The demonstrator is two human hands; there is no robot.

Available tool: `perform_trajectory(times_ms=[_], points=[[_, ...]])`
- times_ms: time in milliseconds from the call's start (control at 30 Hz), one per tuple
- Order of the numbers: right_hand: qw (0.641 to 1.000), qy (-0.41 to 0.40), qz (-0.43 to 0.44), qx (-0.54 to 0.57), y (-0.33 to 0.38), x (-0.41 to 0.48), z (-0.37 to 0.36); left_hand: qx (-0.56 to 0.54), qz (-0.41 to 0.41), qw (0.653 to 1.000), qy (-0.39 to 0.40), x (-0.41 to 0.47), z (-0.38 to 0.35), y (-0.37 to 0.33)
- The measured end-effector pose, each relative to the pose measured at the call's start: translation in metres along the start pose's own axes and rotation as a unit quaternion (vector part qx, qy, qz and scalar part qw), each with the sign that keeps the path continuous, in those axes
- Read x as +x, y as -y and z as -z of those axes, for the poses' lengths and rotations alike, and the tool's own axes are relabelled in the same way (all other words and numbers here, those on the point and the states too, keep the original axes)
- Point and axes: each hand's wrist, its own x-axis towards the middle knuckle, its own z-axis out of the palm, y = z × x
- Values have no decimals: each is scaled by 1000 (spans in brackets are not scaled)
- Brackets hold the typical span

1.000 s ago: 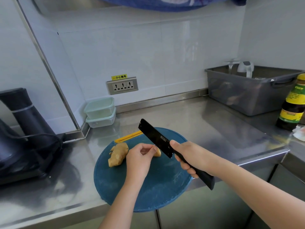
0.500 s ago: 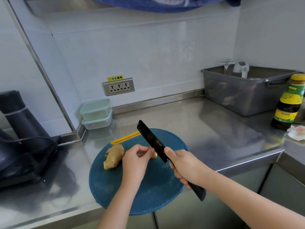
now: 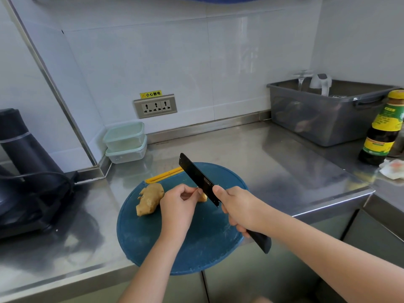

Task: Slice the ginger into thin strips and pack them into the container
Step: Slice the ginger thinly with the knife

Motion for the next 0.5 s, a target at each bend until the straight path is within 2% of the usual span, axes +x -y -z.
perform_trajectory(times_ms=[100,267,500], points=[[1000,4,-11,-5,4,4,-3,-1,3,1000,2,0,-1,1],[998,19,-42,52,7,9,-1,-8,7,1000,-4,0,0,2],[999,11,-32,17,17,20,-3,-5,5,1000,-6,-1,-1,2]])
